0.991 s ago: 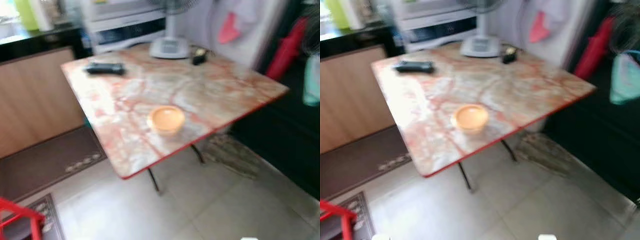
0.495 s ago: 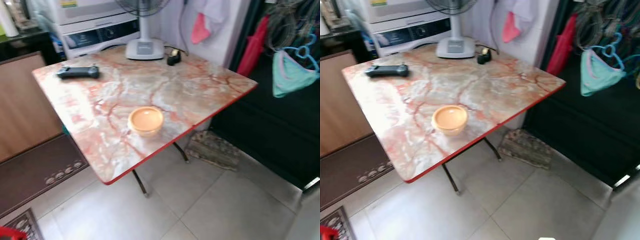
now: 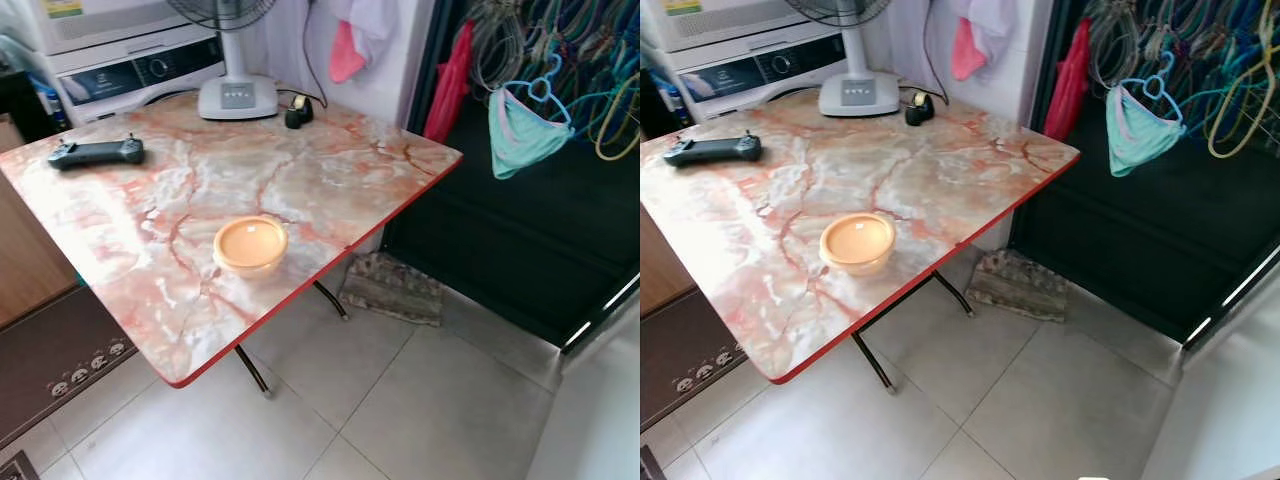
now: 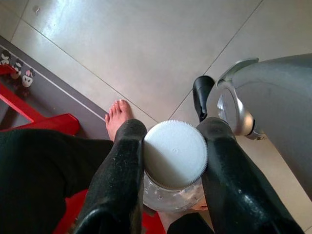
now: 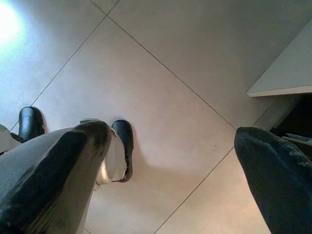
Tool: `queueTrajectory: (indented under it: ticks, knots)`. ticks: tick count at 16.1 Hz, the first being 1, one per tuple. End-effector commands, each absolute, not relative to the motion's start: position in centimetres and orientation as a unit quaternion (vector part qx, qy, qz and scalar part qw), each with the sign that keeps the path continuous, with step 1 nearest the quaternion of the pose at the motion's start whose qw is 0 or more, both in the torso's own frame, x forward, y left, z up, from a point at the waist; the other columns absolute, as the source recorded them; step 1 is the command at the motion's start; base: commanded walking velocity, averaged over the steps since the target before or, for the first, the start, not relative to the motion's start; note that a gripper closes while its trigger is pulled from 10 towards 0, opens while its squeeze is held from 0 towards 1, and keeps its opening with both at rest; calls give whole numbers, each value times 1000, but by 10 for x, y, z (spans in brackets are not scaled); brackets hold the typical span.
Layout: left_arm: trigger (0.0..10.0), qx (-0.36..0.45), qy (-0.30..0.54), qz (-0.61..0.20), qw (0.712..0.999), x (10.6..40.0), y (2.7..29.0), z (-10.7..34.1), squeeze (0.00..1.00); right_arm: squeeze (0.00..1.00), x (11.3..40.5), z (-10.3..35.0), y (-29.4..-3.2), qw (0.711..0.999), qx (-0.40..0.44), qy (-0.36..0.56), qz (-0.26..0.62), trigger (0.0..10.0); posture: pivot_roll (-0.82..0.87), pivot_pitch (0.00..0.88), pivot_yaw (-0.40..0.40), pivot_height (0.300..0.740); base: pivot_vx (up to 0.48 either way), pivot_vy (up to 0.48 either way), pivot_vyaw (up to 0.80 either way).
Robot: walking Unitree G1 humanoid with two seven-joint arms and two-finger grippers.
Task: Restocking fridge
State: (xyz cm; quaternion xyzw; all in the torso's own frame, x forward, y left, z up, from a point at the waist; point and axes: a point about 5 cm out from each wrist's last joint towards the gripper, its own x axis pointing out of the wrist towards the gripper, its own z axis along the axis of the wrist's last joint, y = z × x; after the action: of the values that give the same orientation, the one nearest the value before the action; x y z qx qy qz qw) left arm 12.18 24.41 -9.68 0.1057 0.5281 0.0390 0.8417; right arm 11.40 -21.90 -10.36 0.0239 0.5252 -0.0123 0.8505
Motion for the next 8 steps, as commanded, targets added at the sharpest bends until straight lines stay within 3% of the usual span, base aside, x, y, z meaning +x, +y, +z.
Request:
queueTrajectory:
  ticks: [1, 4, 5, 7, 8]
  knots:
    - [10000, 104, 537, 45, 836, 116, 247, -98, 0, 0, 112, -104, -219, 848, 21, 530, -9, 10000, 73, 0, -17, 740, 0, 0, -800]
    - [10000, 110, 540, 39, 833, 115, 247, -98, 0, 0, 112, -105, -218, 847, 21, 531, -6, 10000, 72, 0, -12, 740, 0, 0, -800]
    - [10000, 112, 535, 34, 836, 118, 246, -98, 0, 0, 112, -105, -217, 847, 22, 531, -6, 10000, 72, 0, -10, 740, 0, 0, 0]
    - [10000, 125, 535, 29, 835, 119, 246, -97, 0, 0, 112, -105, -217, 847, 22, 531, -6, 10000, 71, 0, -11, 740, 0, -397, 0]
    - [10000, 121, 535, 33, 836, 120, 246, -97, 0, 0, 112, -104, -217, 847, 23, 531, -6, 10000, 71, 0, -12, 740, 0, -472, -800]
